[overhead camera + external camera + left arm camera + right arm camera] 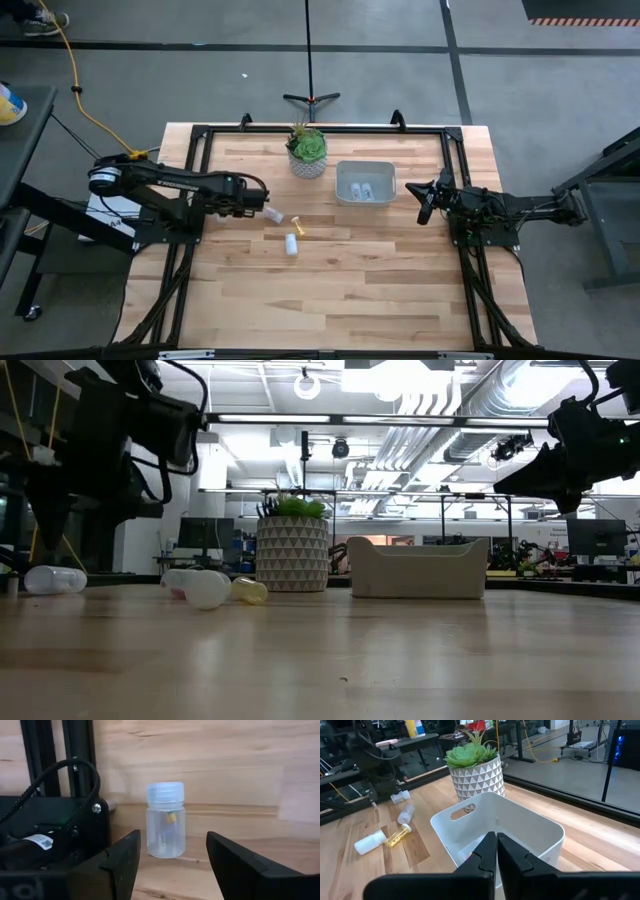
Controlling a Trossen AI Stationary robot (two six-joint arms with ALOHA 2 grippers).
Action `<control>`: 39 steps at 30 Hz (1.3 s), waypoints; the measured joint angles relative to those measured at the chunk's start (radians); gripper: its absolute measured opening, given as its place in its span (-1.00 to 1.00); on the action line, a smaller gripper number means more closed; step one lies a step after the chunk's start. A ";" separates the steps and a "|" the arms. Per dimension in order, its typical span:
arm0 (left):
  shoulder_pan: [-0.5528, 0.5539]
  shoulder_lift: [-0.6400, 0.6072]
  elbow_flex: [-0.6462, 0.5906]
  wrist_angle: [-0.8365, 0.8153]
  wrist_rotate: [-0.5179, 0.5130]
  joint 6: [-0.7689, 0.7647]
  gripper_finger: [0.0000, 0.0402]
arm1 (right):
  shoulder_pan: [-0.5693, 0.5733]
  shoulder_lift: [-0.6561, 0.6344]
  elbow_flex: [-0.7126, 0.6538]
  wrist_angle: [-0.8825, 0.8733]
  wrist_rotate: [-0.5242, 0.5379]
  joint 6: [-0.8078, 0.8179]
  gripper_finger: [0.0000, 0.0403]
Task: Pick and place pill bottles into a basket
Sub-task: Put the transparent medicine bottle into the gray bin
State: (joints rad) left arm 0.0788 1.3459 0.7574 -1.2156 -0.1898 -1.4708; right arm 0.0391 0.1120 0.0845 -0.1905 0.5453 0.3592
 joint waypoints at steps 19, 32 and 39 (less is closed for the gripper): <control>0.000 0.179 0.000 0.020 -0.020 0.001 0.28 | 0.000 0.000 0.000 -0.001 -0.001 -0.001 -0.97; 0.000 0.286 0.003 0.103 0.002 0.060 0.26 | 0.000 0.000 0.000 -0.001 -0.002 -0.001 -0.98; 0.000 0.297 0.003 0.106 0.000 0.072 0.26 | 0.000 0.000 0.000 -0.001 -0.002 -0.002 -0.97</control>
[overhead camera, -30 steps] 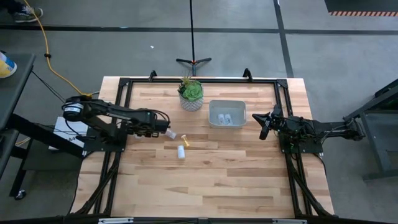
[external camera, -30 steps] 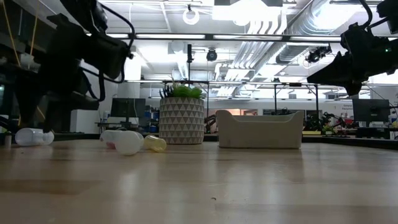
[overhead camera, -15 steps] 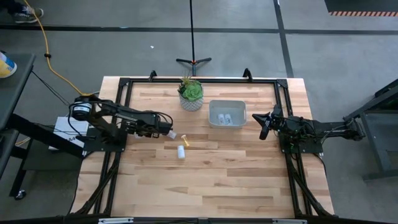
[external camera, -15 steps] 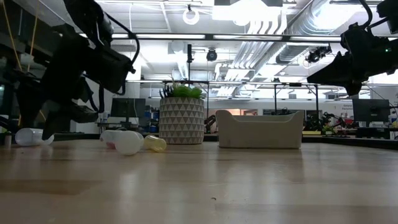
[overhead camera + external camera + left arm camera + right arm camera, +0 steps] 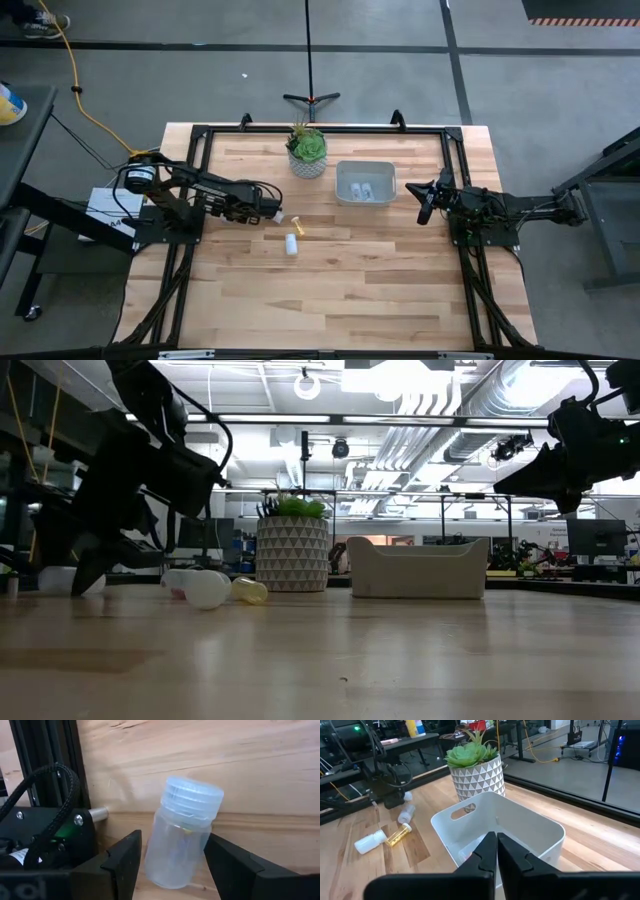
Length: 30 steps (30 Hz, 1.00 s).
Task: Pick and place pill bottles into a basket
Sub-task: Put the transparent medicine bottle into the gray bin
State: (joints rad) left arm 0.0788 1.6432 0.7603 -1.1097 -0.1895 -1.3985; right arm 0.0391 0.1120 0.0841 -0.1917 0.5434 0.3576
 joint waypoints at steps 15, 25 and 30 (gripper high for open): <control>0.000 0.002 0.002 0.009 -0.033 0.089 -0.14 | 0.000 0.000 0.000 0.000 0.000 0.000 -0.98; 0.000 0.004 0.190 -0.012 -0.042 0.281 -0.05 | 0.000 0.000 -0.001 0.000 0.000 0.000 -0.97; 0.000 0.004 0.359 0.078 -0.077 0.507 -0.12 | 0.000 0.000 -0.001 0.000 0.000 0.000 -0.99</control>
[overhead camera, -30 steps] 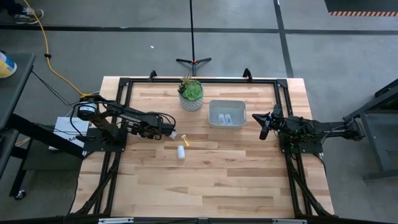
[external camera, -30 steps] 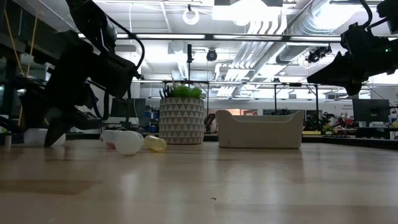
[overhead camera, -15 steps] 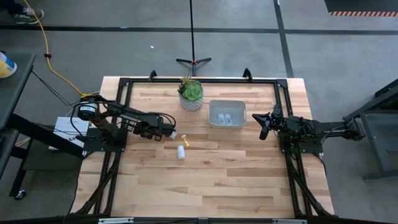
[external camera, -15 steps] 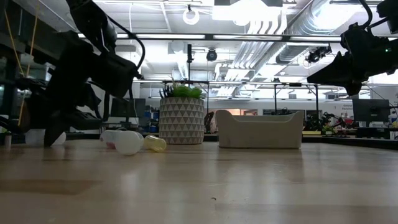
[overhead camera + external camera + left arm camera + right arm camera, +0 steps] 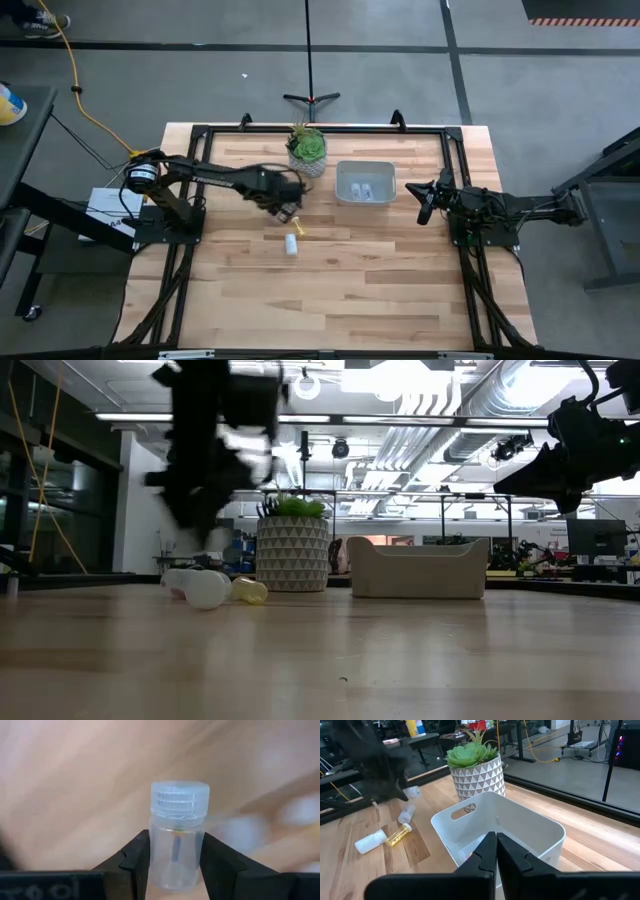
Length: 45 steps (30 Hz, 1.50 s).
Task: Pick and place pill bottles into a basket
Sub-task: Put the transparent medicine bottle into the gray bin
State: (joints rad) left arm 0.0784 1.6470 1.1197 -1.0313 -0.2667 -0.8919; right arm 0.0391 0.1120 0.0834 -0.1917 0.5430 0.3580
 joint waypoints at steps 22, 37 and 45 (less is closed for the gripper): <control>0.001 0.182 0.169 0.887 0.151 0.252 -0.04 | 0.000 0.000 0.000 0.000 0.000 0.005 -0.98; 0.063 0.205 0.170 0.954 0.104 0.055 -0.04 | 0.000 0.000 0.000 0.000 0.000 0.008 -0.98; 0.059 0.206 0.170 0.954 0.101 0.052 -0.04 | 0.000 0.000 0.000 0.000 0.002 0.002 -0.98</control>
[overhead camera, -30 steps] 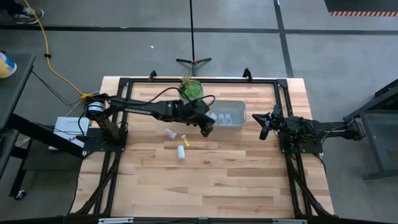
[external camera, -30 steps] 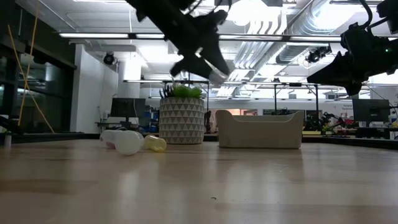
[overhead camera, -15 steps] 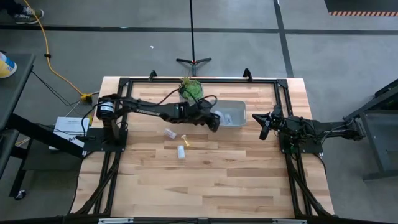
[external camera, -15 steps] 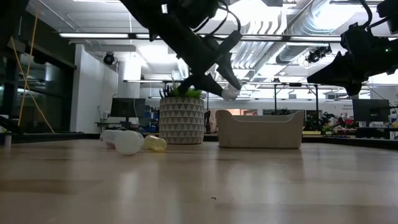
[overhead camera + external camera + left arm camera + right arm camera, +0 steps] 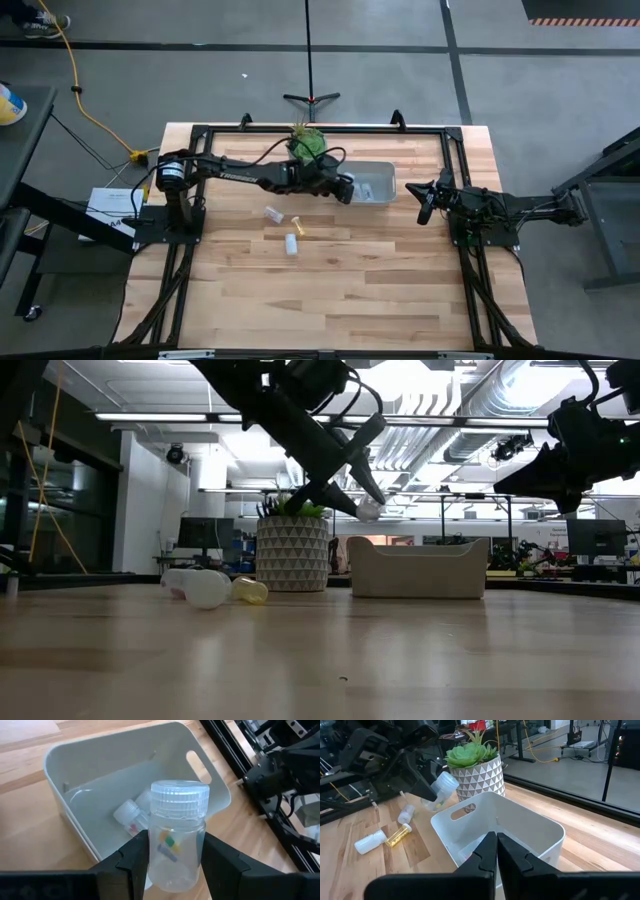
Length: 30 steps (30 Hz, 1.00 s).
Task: Pick and place pill bottles into a basket
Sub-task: Put the transparent medicine bottle into the gray bin
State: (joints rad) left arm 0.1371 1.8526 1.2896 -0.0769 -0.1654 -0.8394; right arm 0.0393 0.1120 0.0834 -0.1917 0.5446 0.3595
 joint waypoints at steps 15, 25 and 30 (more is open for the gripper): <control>0.001 0.000 0.000 -0.030 -0.006 0.007 0.20 | 0.000 0.000 0.000 0.000 -0.001 -0.001 -0.99; 0.001 -0.021 -0.001 -0.039 0.067 0.150 0.57 | 0.000 0.000 0.000 0.000 -0.001 0.004 -0.99; 0.000 -0.048 0.000 -0.154 0.293 0.305 0.57 | 0.000 0.000 0.000 0.000 -0.002 0.004 -0.98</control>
State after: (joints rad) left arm 0.1372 1.8051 1.2900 -0.2312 0.1274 -0.5339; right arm 0.0395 0.1120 0.0834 -0.1917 0.5426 0.3638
